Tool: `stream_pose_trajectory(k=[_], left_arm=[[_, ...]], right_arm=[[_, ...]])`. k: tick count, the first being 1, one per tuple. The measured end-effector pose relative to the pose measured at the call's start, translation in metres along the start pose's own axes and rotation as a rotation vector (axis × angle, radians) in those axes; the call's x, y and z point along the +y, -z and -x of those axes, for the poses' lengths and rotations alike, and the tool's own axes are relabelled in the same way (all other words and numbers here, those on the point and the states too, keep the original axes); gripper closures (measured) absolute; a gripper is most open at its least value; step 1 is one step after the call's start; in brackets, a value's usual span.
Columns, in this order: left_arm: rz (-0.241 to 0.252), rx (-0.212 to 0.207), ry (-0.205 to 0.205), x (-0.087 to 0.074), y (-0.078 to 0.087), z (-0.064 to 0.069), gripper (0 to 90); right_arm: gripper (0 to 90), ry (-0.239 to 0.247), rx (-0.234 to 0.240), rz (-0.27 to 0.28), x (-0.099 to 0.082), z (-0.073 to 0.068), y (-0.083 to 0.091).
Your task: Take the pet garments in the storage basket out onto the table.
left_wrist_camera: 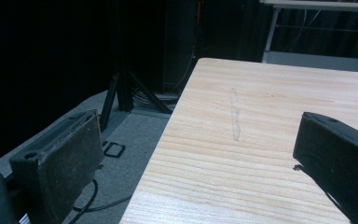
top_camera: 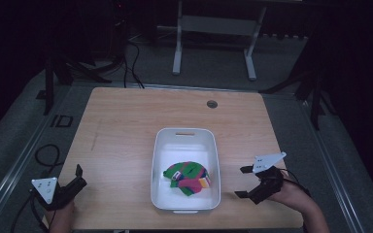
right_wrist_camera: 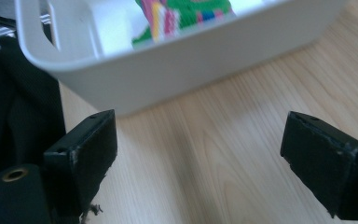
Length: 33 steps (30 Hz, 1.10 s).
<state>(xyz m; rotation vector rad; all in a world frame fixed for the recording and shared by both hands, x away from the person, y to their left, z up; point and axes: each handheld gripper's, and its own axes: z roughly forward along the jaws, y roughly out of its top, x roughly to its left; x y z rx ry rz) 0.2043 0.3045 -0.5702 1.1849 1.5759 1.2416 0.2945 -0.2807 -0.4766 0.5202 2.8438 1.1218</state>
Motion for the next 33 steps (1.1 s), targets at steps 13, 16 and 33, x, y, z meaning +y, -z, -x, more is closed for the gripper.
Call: stream_pose_trajectory(k=[13,16,33], left_arm=[[-0.001,-0.004,-0.003,0.0,0.0,0.0,1.9],[-0.001,-0.004,-0.003,0.0,0.0,0.0,1.9],[0.0,-0.012,-0.002,0.0,0.0,-0.001,1.9]], right_arm=[[10.7,0.102,0.024,0.004,0.056,-0.009,-0.019],[10.7,0.113,0.035,-0.004,0.066,-0.01,-0.026],[13.4,0.183,0.106,-0.092,0.114,-0.02,-0.092]])
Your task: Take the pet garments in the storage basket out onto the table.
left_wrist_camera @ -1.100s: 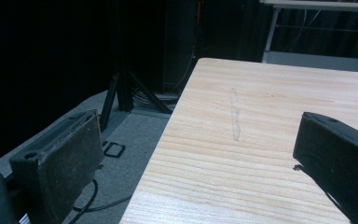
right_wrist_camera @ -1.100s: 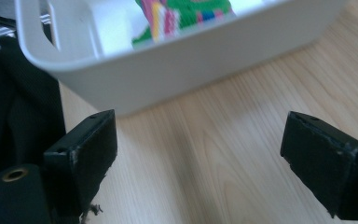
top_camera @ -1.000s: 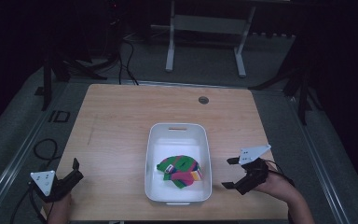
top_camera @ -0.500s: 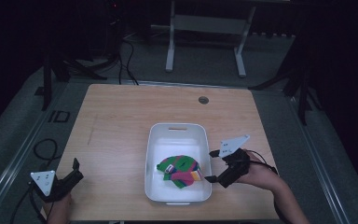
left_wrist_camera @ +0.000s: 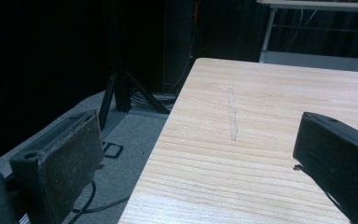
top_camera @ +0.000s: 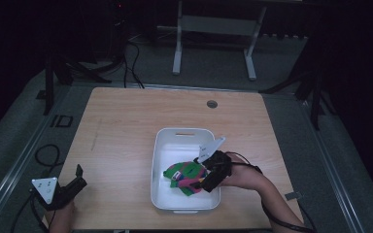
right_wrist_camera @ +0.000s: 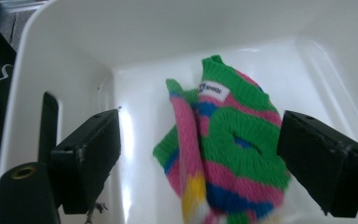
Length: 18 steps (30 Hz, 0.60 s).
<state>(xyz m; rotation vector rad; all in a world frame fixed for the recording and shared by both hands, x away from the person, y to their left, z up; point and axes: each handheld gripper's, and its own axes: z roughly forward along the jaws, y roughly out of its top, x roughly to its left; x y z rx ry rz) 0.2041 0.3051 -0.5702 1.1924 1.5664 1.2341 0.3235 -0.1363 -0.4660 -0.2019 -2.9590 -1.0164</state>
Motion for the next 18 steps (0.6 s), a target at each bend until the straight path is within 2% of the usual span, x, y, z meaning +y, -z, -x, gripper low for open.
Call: stream_pose_trajectory(k=[3,4,5,7,10,12,14,18], left_arm=[[-0.001,-0.001,-0.003,0.0,0.0,0.0,1.9],[-0.001,-0.001,-0.003,0.0,0.0,0.0,1.9],[0.001,-0.001,-0.001,0.0,0.0,0.0,1.9],[0.0,-0.002,-0.003,0.0,0.0,0.0,1.9],[0.002,-0.002,-0.001,0.0,0.0,0.0,1.9],[0.001,-0.003,-0.001,0.0,0.0,0.0,1.9],[0.001,-0.003,-0.002,0.0,0.0,0.0,1.9],[0.002,-0.004,-0.001,0.0,0.0,0.0,1.9]], right_arm=[[13.7,0.018,0.006,-0.025,0.007,0.001,-0.011],[15.9,0.057,-0.003,-0.047,0.012,0.0,-0.018],[15.9,0.057,-0.003,-0.047,0.012,0.0,-0.018],[15.5,0.111,-0.007,-0.079,0.018,-0.003,-0.028],[16.1,0.11,-0.003,-0.106,0.022,-0.003,-0.036],[16.6,0.117,-0.011,-0.146,0.028,-0.003,-0.044],[18.1,0.117,-0.012,-0.151,0.029,-0.003,-0.046],[18.6,0.113,-0.017,-0.242,0.033,-0.003,-0.06]])
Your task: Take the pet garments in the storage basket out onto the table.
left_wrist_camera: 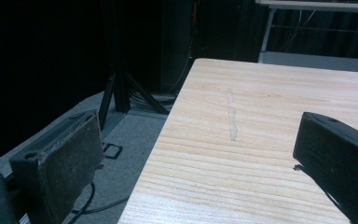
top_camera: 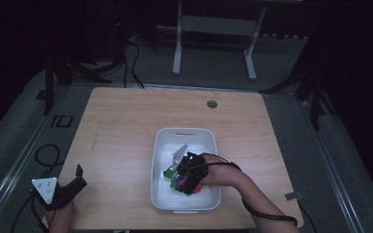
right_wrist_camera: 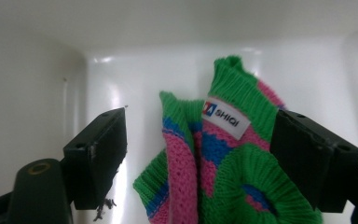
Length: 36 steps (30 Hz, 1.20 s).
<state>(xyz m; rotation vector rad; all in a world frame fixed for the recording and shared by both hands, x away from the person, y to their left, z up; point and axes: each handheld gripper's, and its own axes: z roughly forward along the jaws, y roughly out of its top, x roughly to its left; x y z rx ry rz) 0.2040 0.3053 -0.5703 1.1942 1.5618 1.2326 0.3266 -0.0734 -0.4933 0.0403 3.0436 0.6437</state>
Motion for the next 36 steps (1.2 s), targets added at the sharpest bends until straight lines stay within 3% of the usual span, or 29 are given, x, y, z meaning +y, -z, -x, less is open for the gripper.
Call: stream_pose_trajectory(k=[2,4,8,9,13,14,16,18,27,36], left_arm=[[0.0,0.0,0.0,0.0,0.0,0.0,1.9],[0.0,0.001,0.0,0.0,0.0,0.0,1.9],[0.0,0.001,-0.001,0.0,0.0,0.0,1.9],[0.0,0.001,-0.001,0.0,0.0,0.0,1.9],[-0.001,0.001,-0.002,0.0,0.0,0.0,1.9],[-0.002,0.002,-0.003,0.0,0.0,0.0,1.9],[-0.002,0.003,-0.001,0.0,0.0,0.0,1.9],[-0.002,0.003,0.0,0.0,0.0,0.0,1.9],[-0.003,0.006,-0.001,0.0,0.0,0.0,1.9],[0.0,0.006,0.004,0.0,-0.001,0.0,1.9]], right_arm=[[20.6,0.008,-0.017,-0.067,0.002,0.0,-0.006],[21.8,0.008,-0.02,-0.08,0.003,0.0,-0.007],[28.2,0.0,-0.048,-0.163,0.006,0.002,-0.016],[33.4,0.01,-0.064,-0.201,0.006,0.002,-0.019],[42.4,0.033,-0.088,-0.249,0.007,-0.001,-0.024],[52.4,0.045,-0.104,-0.256,0.008,-0.002,-0.025],[69.9,0.055,-0.134,-0.232,0.008,-0.004,-0.023],[73.0,0.05,-0.142,-0.217,0.007,-0.004,-0.021],[75.7,0.048,-0.16,-0.133,0.008,-0.007,-0.004],[75.7,0.033,-0.198,-0.033,0.01,-0.006,0.033]])
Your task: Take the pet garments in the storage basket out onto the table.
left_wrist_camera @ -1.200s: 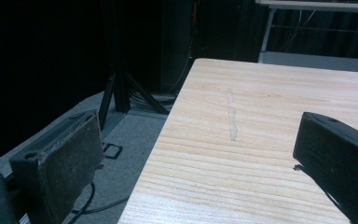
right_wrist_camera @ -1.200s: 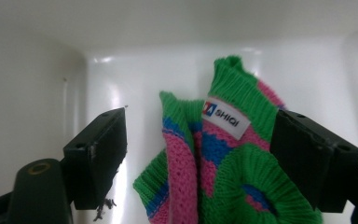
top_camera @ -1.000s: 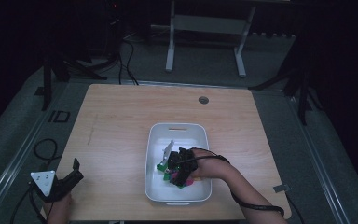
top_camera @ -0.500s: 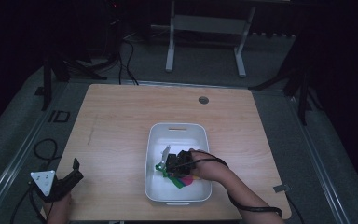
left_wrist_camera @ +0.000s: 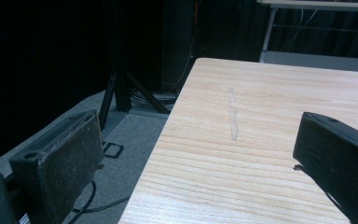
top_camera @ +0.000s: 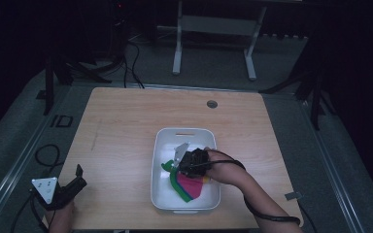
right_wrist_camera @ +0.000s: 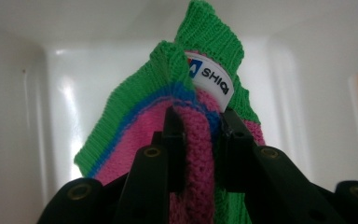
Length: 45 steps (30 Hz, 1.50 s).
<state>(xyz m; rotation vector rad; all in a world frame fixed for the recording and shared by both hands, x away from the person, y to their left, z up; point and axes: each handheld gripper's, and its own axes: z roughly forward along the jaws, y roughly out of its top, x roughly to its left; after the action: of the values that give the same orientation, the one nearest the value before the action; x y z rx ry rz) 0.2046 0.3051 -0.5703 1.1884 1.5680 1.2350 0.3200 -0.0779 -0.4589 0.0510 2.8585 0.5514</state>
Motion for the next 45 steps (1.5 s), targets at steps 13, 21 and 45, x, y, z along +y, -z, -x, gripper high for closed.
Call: stream_pose_trajectory(k=[13,21,45], left_arm=[[-0.001,0.0,-0.002,0.0,0.0,0.0,1.9],[-0.001,0.001,-0.003,0.0,0.0,0.0,1.9],[-0.003,0.007,-0.008,0.0,0.0,0.001,1.9]], right_arm=[[75.7,-0.013,-0.055,0.163,0.007,0.016,0.075],[75.6,-0.046,-0.105,0.23,0.006,0.027,0.112],[75.6,-0.25,-0.317,0.25,-0.08,0.063,0.186]])
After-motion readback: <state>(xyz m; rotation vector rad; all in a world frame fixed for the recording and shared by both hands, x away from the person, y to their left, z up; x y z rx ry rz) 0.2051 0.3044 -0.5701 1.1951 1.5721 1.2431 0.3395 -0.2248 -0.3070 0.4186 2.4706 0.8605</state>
